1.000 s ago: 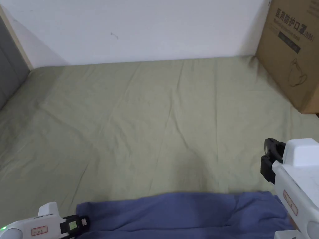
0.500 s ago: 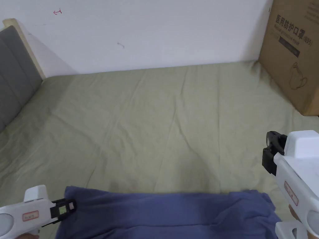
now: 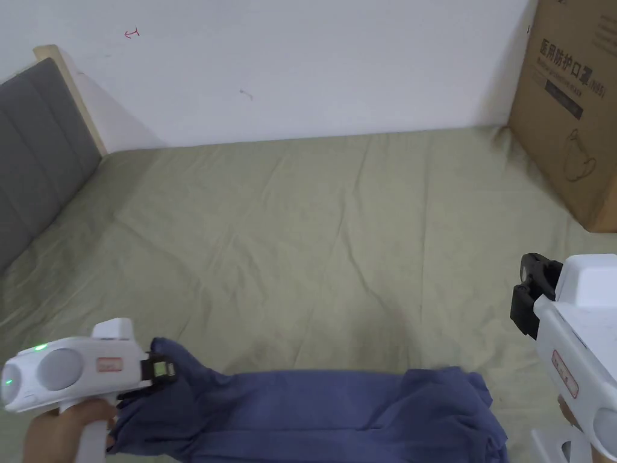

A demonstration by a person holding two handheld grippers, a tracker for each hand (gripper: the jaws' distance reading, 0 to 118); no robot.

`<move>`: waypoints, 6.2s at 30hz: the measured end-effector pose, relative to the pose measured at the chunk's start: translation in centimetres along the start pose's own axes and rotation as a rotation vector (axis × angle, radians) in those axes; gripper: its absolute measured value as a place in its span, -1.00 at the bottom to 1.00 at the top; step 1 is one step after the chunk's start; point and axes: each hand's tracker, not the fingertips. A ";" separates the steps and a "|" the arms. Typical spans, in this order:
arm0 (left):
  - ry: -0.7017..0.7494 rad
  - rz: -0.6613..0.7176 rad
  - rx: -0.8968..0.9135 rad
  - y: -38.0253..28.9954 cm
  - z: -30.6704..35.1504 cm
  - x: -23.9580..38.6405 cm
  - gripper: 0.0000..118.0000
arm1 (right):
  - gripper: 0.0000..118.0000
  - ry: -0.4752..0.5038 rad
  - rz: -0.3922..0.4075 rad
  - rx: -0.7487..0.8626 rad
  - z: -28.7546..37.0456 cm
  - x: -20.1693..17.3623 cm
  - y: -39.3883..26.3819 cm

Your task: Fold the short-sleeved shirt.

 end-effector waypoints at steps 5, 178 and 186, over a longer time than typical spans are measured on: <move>-0.113 -0.062 -0.053 -0.4 -3.1 6.1 -0.96 | -1.00 0.003 -0.004 0.000 0.7 0.9 -0.2; -0.118 -0.397 0.325 -8.6 -5.5 18.6 -0.97 | -1.00 0.014 -0.013 -0.033 4.0 4.5 -0.1; -0.134 -0.390 0.205 -13.3 -10.0 17.4 -1.00 | -1.00 0.016 -0.013 -0.042 3.9 4.7 -0.5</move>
